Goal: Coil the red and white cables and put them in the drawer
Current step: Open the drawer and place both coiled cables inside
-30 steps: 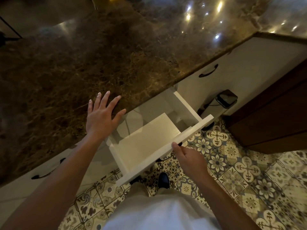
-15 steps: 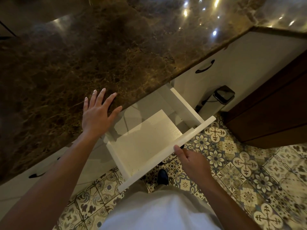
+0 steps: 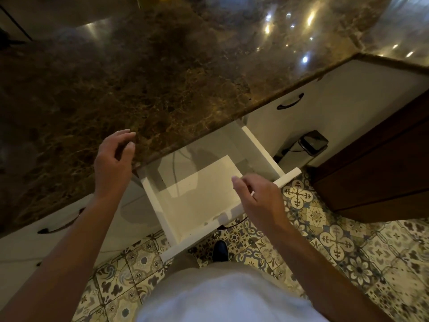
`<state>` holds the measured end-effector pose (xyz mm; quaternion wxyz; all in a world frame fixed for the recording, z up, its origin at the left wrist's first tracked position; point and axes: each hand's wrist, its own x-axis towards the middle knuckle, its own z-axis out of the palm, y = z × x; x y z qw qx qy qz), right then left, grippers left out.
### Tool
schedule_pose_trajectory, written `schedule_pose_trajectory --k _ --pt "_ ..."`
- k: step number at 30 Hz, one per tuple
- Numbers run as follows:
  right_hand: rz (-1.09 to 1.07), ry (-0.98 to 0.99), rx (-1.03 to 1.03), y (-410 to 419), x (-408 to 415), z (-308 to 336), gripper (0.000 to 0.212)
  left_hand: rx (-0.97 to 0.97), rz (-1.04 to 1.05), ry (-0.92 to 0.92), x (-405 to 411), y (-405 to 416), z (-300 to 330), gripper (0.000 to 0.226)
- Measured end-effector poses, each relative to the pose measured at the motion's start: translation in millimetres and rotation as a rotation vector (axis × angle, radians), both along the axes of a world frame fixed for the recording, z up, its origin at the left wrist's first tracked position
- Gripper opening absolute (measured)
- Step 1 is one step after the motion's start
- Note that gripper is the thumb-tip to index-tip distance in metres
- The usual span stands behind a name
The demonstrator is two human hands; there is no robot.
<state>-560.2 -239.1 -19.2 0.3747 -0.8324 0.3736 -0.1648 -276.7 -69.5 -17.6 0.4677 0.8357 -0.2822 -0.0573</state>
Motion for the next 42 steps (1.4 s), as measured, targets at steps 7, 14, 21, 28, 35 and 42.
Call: schedule_pose_trajectory --k 7,14,21,28,35,42 --pt "0.366 0.015 -0.151 16 92 22 0.027 -0.076 0.233 0.011 -2 88 14 0.024" --pt "0.634 0.028 -0.163 76 183 38 0.024 -0.137 0.521 0.042 32 205 27 0.025" --pt "0.704 0.087 -0.199 164 290 37 0.035 -0.130 0.732 0.139 103 310 32 0.029" --pt "0.717 0.144 -0.198 247 396 36 0.048 -0.015 0.720 0.117 198 380 25 0.030" --pt "0.703 0.170 -0.213 291 478 34 0.058 0.097 0.649 0.057 292 409 18 0.037" --pt "0.697 0.207 -0.249 308 538 33 0.061 0.226 0.524 -0.042 358 399 18 0.046"
